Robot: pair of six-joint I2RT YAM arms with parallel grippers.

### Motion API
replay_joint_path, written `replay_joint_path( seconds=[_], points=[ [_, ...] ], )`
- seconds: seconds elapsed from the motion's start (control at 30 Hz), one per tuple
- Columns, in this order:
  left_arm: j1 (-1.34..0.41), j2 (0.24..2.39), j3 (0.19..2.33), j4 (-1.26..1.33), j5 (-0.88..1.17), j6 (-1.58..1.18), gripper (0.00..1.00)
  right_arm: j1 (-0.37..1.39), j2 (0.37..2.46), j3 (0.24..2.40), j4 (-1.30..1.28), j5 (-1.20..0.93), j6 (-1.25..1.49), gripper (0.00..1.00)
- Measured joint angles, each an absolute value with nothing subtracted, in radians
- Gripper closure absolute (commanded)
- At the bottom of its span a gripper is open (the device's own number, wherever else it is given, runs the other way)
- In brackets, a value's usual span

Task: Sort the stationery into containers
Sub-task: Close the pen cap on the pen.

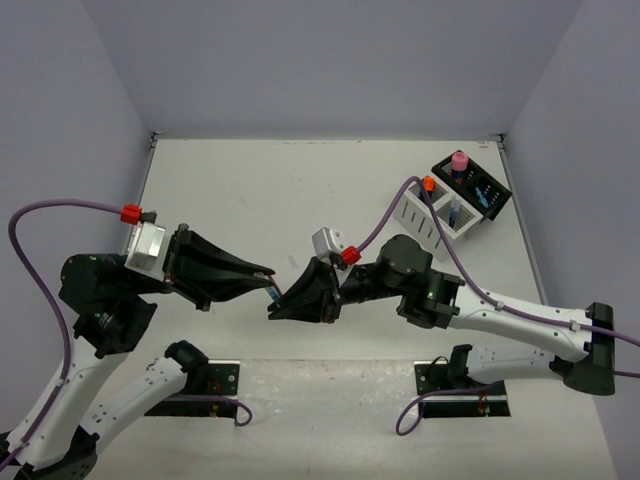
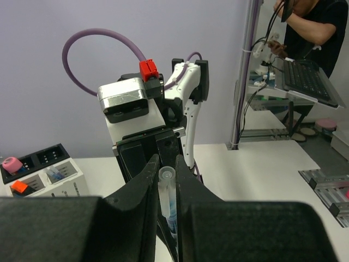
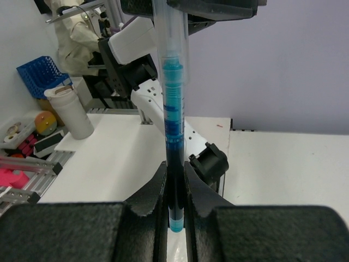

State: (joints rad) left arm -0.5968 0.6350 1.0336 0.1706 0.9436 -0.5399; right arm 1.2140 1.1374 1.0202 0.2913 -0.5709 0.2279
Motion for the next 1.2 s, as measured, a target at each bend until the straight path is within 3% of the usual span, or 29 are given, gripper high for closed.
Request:
replay_joint_path(
  seconds=[0.2, 0.67, 0.97, 1.2],
  points=[
    [-0.597, 0.635, 1.034, 0.164, 0.896, -0.54, 1.0, 1.214, 1.137, 1.029, 0.288, -0.526, 0.241, 1.0],
    [-0.593, 0.624, 0.943, 0.149, 0.492, -0.603, 1.0, 1.211, 1.202, 1.201, 0.042, -0.175, 0.261, 1.0],
    [-0.585, 0.572, 0.884, 0.168, 0.317, -0.64, 1.0, 1.195, 1.329, 1.385, -0.1, -0.15, 0.24, 1.0],
    [-0.583, 0.537, 0.875, 0.088, 0.273, -0.646, 1.0, 1.172, 1.331, 1.338, -0.069, -0.21, 0.244, 1.0]
  ],
)
